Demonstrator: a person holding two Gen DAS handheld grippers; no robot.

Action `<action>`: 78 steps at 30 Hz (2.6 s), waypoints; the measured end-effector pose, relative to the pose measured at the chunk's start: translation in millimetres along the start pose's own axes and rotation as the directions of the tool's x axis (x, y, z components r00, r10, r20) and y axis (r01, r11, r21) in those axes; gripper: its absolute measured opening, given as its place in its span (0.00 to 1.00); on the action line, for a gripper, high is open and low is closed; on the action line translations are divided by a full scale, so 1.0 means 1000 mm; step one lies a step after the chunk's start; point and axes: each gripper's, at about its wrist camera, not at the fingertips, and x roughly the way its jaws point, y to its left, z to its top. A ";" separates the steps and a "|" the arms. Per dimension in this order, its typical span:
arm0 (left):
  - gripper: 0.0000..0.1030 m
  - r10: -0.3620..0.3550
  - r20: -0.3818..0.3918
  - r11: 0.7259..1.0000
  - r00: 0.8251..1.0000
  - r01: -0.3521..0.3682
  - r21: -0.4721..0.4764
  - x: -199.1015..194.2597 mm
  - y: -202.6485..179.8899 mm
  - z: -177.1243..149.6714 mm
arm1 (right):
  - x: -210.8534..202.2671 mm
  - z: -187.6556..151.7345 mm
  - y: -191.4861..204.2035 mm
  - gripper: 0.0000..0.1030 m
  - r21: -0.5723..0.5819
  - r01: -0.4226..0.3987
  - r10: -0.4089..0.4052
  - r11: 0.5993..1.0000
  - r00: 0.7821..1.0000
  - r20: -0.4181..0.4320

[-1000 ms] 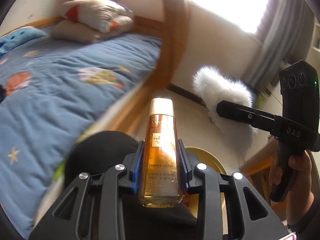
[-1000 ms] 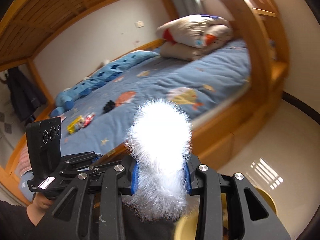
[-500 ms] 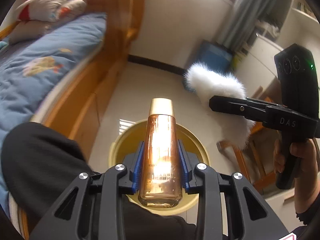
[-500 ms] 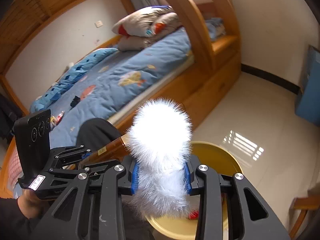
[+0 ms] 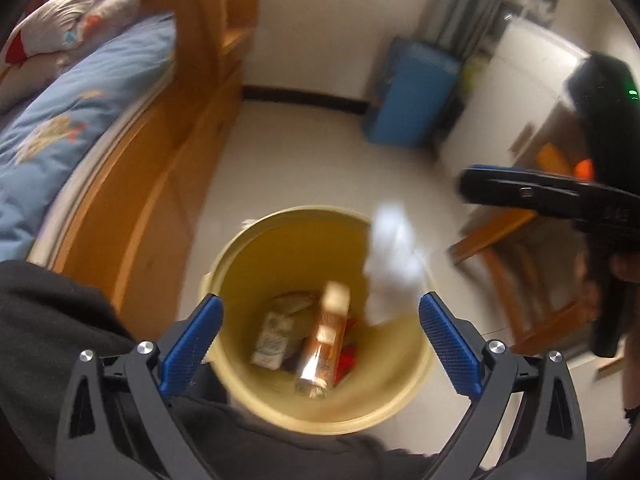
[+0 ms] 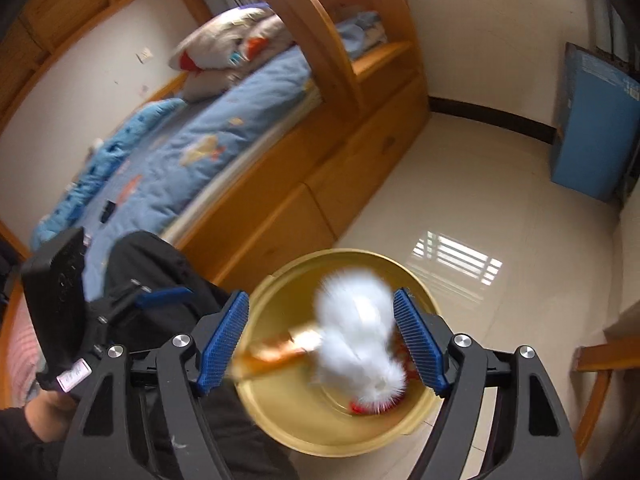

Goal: Collect trash
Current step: 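Carry bottle and white fur to the yellow bucket and open both tools, then move both open tools back over the bed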

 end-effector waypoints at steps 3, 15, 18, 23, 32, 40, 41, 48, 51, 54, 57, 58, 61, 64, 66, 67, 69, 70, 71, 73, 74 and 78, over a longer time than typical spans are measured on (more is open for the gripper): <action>0.95 0.014 -0.023 0.998 1.000 -0.016 -0.059 0.005 0.016 -0.003 | 0.007 -0.006 -0.004 0.71 0.019 -0.011 0.012 1.000 1.000 -0.028; 0.95 0.026 0.006 0.999 1.000 -0.026 -0.022 -0.003 0.011 -0.004 | 0.016 -0.005 0.006 0.71 -0.015 -0.027 0.026 1.000 0.998 -0.061; 0.95 0.025 0.015 0.999 1.000 -0.025 -0.032 -0.007 0.013 -0.003 | 0.017 -0.003 0.009 0.71 -0.021 -0.037 0.036 0.999 0.997 -0.061; 0.95 0.031 0.043 0.999 0.999 -0.029 -0.045 -0.018 0.017 -0.001 | 0.018 0.000 0.021 0.71 -0.048 -0.066 0.063 0.997 0.996 -0.056; 0.95 0.118 0.153 0.989 0.981 -0.102 -0.109 -0.062 0.037 0.001 | 0.024 0.018 0.064 0.71 -0.139 -0.187 0.186 0.972 0.982 -0.020; 0.96 0.243 0.250 0.961 0.937 -0.196 -0.197 -0.117 0.069 -0.007 | 0.026 0.036 0.118 0.74 -0.250 -0.305 0.319 0.919 0.948 0.017; 0.96 0.260 0.263 0.955 0.929 -0.206 -0.215 -0.124 0.074 -0.009 | 0.026 0.039 0.128 0.74 -0.268 -0.324 0.342 0.907 0.939 0.024; 0.96 0.471 0.327 0.866 0.819 -0.357 -0.352 -0.192 0.109 -0.030 | 0.031 0.057 0.202 0.82 -0.397 -0.423 0.474 0.815 0.880 0.034; 0.96 0.572 0.323 0.799 0.754 -0.422 -0.428 -0.223 0.127 -0.046 | 0.034 0.061 0.243 0.89 -0.455 -0.469 0.537 0.757 0.843 0.025; 0.96 0.654 0.300 0.726 0.694 -0.465 -0.506 -0.251 0.148 -0.063 | 0.038 0.062 0.279 0.92 -0.505 -0.501 0.583 0.703 0.812 0.006; 0.96 0.716 0.268 0.656 0.644 -0.490 -0.574 -0.275 0.166 -0.080 | 0.043 0.060 0.314 0.92 -0.549 -0.518 0.608 0.656 0.794 -0.023; 0.96 0.737 0.257 0.629 0.625 -0.496 -0.599 -0.284 0.172 -0.086 | 0.045 0.059 0.328 0.92 -0.565 -0.522 0.615 0.639 0.788 -0.032; 0.96 0.771 0.239 0.582 0.590 -0.501 -0.641 -0.302 0.183 -0.103 | 0.050 0.057 0.355 0.92 -0.597 -0.530 0.632 0.602 0.773 -0.049; 0.96 0.803 0.214 0.532 0.557 -0.506 -0.678 -0.316 0.194 -0.117 | 0.055 0.055 0.381 0.92 -0.623 -0.544 0.654 0.562 0.754 -0.068; 0.96 0.814 0.201 0.511 0.545 -0.509 -0.693 -0.320 0.202 -0.123 | 0.058 0.054 0.398 0.92 -0.642 -0.542 0.665 0.542 0.744 -0.066; 0.96 0.819 0.192 0.500 0.540 -0.509 -0.700 -0.322 0.206 -0.127 | 0.059 0.052 0.402 0.92 -0.646 -0.539 0.665 0.540 0.744 -0.065; 0.96 0.830 0.176 0.477 0.529 -0.510 -0.716 -0.327 0.212 -0.133 | 0.064 0.051 0.417 0.92 -0.665 -0.511 0.650 0.545 0.758 -0.049; 0.96 0.833 0.170 0.467 0.526 -0.506 -0.725 -0.329 0.216 -0.136 | 0.068 0.050 0.423 0.92 -0.679 -0.490 0.639 0.547 0.768 -0.039; 0.96 0.835 0.166 0.460 0.524 -0.502 -0.733 -0.331 0.220 -0.140 | 0.072 0.048 0.432 0.92 -0.701 -0.466 0.633 0.540 0.774 -0.027; 0.96 0.842 0.157 0.444 0.517 -0.495 -0.747 -0.335 0.230 -0.145 | 0.079 0.047 0.443 0.92 -0.719 -0.454 0.634 0.526 0.773 -0.025; 0.96 0.845 0.152 0.435 0.513 -0.493 -0.753 -0.336 0.236 -0.148 | 0.083 0.048 0.447 0.92 -0.723 -0.454 0.635 0.521 0.772 -0.028; 0.96 0.853 0.127 0.400 0.507 -0.477 -0.782 -0.341 0.261 -0.156 | 0.104 0.050 0.467 0.92 -0.734 -0.465 0.644 0.495 0.763 -0.049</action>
